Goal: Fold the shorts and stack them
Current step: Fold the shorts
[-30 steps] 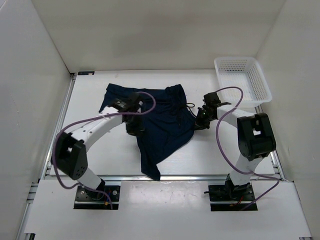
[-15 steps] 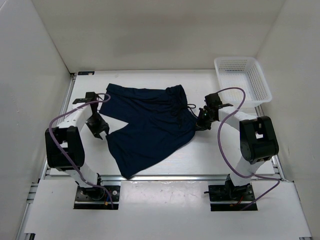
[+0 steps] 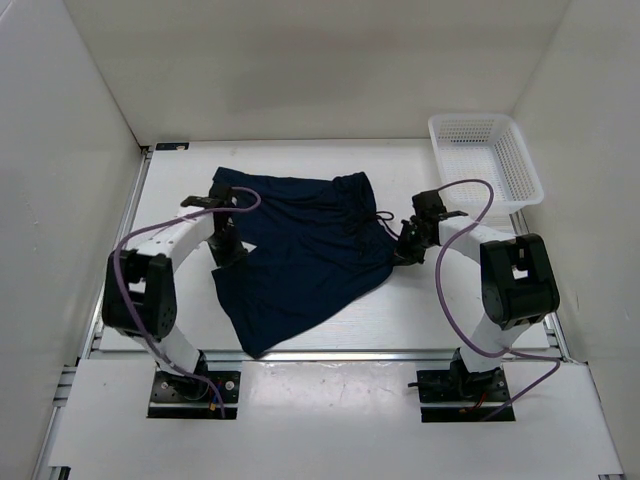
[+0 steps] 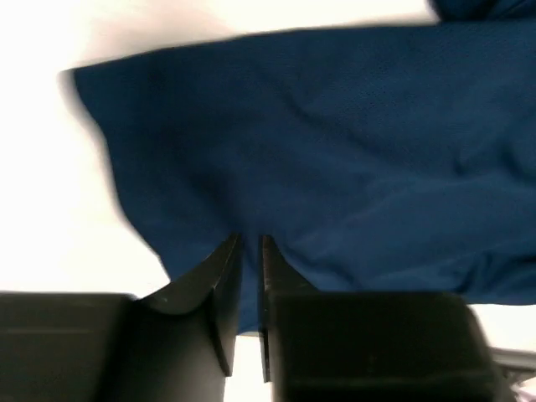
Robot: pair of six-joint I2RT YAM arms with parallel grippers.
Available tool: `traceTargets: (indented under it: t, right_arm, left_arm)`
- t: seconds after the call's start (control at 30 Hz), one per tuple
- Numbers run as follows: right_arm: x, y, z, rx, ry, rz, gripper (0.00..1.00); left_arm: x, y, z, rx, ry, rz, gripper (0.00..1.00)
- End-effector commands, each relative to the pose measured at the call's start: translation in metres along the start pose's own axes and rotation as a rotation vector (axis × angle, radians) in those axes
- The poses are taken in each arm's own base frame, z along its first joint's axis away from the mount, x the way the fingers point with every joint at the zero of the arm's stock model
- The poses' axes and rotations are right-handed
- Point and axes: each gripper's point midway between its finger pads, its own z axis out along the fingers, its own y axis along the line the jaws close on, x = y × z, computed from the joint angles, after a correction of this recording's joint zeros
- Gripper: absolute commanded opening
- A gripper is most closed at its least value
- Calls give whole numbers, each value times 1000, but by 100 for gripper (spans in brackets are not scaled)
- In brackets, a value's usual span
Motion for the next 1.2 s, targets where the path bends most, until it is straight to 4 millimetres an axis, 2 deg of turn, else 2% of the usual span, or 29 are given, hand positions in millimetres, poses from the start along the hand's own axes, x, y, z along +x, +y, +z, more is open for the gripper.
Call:
traceTargets:
  t: [0.0,0.03,0.1,0.13,0.23,0.27,0.33,0.5,0.57,0.6,0.7,0.77,0.8,0.87,0.93,0.97,1.0,1.07,1.1,1.17]
  right_arm:
    - [-10,-12,-12,8,-52,37,0]
    - [-5,-17,-11,10,-37,51,0]
    - [-4,-21,-16,1,-42,66,0]
    - [3,-30,-16,13,-33,83,0]
    - [13,-37,-24,32,-48,92,0]
    - [23,-44,-23,49,-37,97,0]
    - [30,-53,-31,79,-56,136,0]
    - [62,-68,-40,98,-66,228,0]
    - [69,-65,-46,70,-83,257,0]
    - [82,-65,-44,61,-60,262,0]
    - [88,-59,-49,34,-80,273,0]
    - [89,-59,-51,32,-82,286,0]
    - [86,-54,-53,23,-87,275,0]
    - [85,-55,-53,36,-86,278,0]
    - [83,-54,-52,37,-85,278,0]
    - [83,-54,-52,37,-85,278,0]
    - [79,-52,-54,31,-93,276,0]
    - [79,-52,-54,31,-93,266,0]
    - [80,-52,-54,39,-96,259,0]
    - [86,-57,-51,51,-81,263,0]
  left_arm:
    - [11,-22,25,57,65,35,23]
    - [16,-27,31,69,86,54,17]
    - [16,-35,41,55,111,85,12]
    - [16,-34,46,36,112,105,11]
    - [15,-34,60,11,146,125,11]
    - [18,-34,64,10,164,133,11]
    - [14,-40,71,9,170,166,11]
    - [-5,-49,80,-21,164,188,11]
    - [-25,-60,83,-32,139,201,11]
    - [-31,-54,81,-85,130,204,11]
    - [-65,-59,69,-131,54,208,11]
    - [-73,-57,54,-137,38,199,11]
    - [-80,-53,48,-138,15,184,14]
    - [-80,-43,27,-78,-10,141,19]
    - [-68,-39,12,9,17,121,30]
    - [-70,-34,-10,54,-29,108,34]
    - [-50,-24,-8,52,6,107,37]
    - [-31,-15,-20,85,14,85,43]
    - [-8,-5,-26,96,23,52,45]
    - [19,0,-29,132,63,-3,46]
